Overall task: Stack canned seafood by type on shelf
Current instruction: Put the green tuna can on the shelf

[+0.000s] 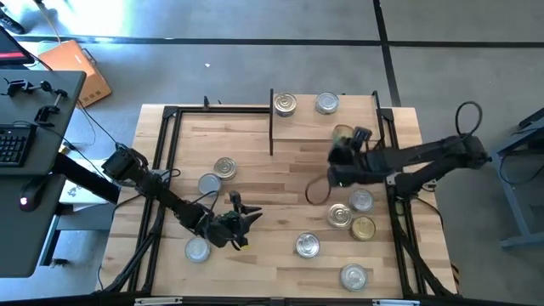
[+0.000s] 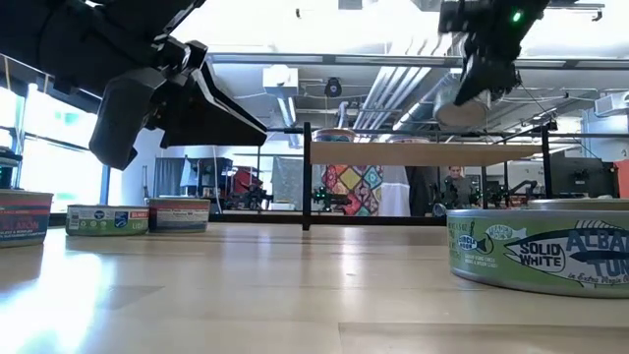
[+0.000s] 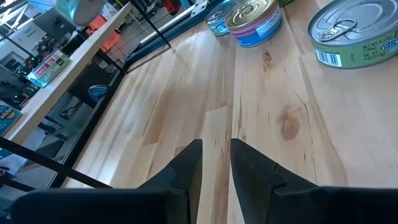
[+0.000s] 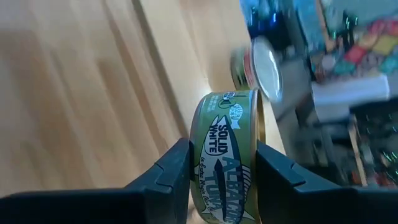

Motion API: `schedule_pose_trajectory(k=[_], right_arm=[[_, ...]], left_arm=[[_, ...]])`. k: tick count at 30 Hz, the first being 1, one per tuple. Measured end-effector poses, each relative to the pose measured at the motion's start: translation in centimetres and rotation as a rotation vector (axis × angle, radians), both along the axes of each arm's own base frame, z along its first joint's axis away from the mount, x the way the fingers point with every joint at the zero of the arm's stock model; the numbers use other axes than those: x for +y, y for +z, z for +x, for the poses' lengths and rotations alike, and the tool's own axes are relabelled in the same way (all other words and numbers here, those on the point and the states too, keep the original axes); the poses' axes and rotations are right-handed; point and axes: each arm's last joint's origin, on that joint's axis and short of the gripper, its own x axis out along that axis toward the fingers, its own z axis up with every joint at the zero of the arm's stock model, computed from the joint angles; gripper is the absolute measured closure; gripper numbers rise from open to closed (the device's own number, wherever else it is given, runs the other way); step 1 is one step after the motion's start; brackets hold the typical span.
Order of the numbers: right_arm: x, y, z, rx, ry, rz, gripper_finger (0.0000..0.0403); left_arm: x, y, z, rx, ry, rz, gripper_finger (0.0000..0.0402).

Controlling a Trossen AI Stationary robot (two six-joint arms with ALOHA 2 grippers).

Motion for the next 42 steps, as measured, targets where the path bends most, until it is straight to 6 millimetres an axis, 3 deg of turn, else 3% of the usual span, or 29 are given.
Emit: schedule_pose_trajectory(k=[12, 20, 34, 42], right_arm=[[-6.4, -1.0, -0.5, 0.178, -0.096, 0.096, 0.0286], [-9.2, -1.0, -1.1, 0.241, -0.114, 0.128, 0.0241], [-11.5, -1.1, -1.7, 0.187, -0.134, 0.23, 0.0149], [-12.0, 2.4, -1.1, 0.009, -0.137, 0.296, 0.0147]], left_arm=[[0.0, -0.1, 0.0, 0.006, 0.003, -0.002, 0.0326], [0.1, -0.3, -0.1, 0.018, 0.012, -0.01, 0.0326], [0.1, -0.3, -0.1, 0.018, 0.012, -0.011, 0.0326], [0.1, -0.3, -0.1, 0.017, 0.012, -0.011, 0.0326]])
